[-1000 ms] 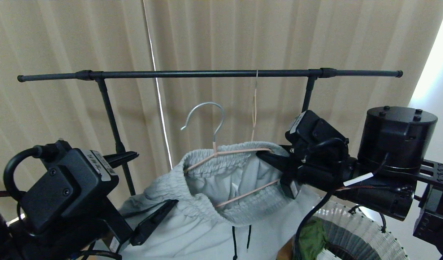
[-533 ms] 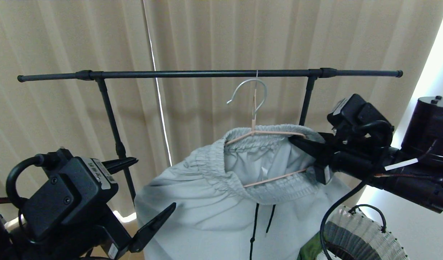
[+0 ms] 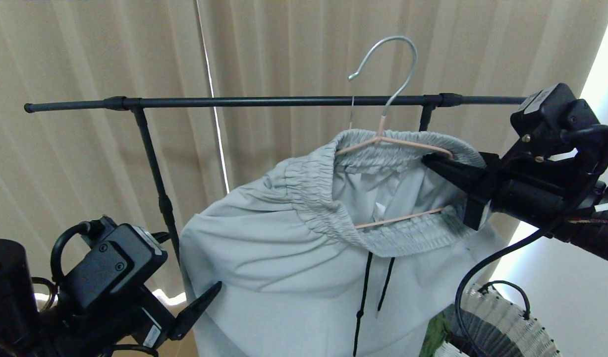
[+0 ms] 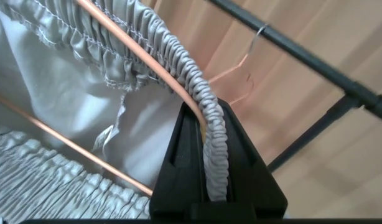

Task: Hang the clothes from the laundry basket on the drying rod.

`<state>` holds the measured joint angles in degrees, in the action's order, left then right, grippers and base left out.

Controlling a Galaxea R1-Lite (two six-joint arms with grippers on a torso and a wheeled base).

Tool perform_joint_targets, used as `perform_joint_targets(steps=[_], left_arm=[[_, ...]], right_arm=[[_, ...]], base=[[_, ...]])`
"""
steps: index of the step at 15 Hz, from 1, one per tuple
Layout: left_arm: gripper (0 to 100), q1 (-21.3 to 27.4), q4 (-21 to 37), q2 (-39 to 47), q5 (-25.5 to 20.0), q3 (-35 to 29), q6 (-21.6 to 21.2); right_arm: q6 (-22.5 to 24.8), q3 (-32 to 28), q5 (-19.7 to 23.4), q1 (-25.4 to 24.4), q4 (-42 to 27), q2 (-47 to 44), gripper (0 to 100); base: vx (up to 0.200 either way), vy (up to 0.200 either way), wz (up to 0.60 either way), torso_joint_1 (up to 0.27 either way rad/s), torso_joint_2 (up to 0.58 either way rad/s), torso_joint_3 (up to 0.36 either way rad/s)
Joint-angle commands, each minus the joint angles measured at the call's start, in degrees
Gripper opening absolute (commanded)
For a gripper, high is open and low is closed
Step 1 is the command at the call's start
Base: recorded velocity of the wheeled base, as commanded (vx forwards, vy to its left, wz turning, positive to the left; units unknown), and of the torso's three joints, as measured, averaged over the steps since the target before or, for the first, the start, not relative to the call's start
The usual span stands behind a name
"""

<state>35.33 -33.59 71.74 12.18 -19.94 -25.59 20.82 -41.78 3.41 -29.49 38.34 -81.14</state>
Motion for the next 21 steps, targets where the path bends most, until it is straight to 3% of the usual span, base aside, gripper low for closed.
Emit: perform_joint_targets(steps=[1, 6, 7, 9, 13, 21], left_arm=[[100, -0.3, 0.0, 1.4, 0.0, -0.2, 0.0], [100, -0.5, 0.0, 2.5, 0.0, -0.6, 0.1], [0, -0.5, 0.0, 2.4, 0.0, -0.5, 0.0], [0, -0.6, 0.0, 2.4, 0.0, -0.5, 0.1], [0, -6.0, 0.0, 2.3, 0.0, 0.3, 0.0], [0, -5.5, 0.0, 0.4, 0.0, 1.2, -0.2]], right_arm=[[0.0, -0.4, 0.0, -0.1, 0.0, 0.6, 0], [0.0, -0.7, 0.0, -0.2, -0.1, 0.8, 0], [0.0, -0.8, 0.0, -0.1, -0.1, 0.8, 0], [0.0, -1.2, 0.0, -0.1, -0.1, 0.7, 0], [-0.3, -1.7, -0.1, 0.7, -0.3, 0.8, 0], [-0.3, -1.7, -0.2, 1.6, -0.4, 0.4, 0]], base=[[0.000, 0.000, 0.00, 0.000, 0.00, 0.000], [0.000, 0.000, 0.00, 0.000, 0.00, 0.000], [0.000, 0.000, 0.00, 0.000, 0.00, 0.000], [0.000, 0.000, 0.00, 0.000, 0.00, 0.000], [0.000, 0.000, 0.00, 0.000, 0.00, 0.000], [0.000, 0.000, 0.00, 0.000, 0.00, 0.000]])
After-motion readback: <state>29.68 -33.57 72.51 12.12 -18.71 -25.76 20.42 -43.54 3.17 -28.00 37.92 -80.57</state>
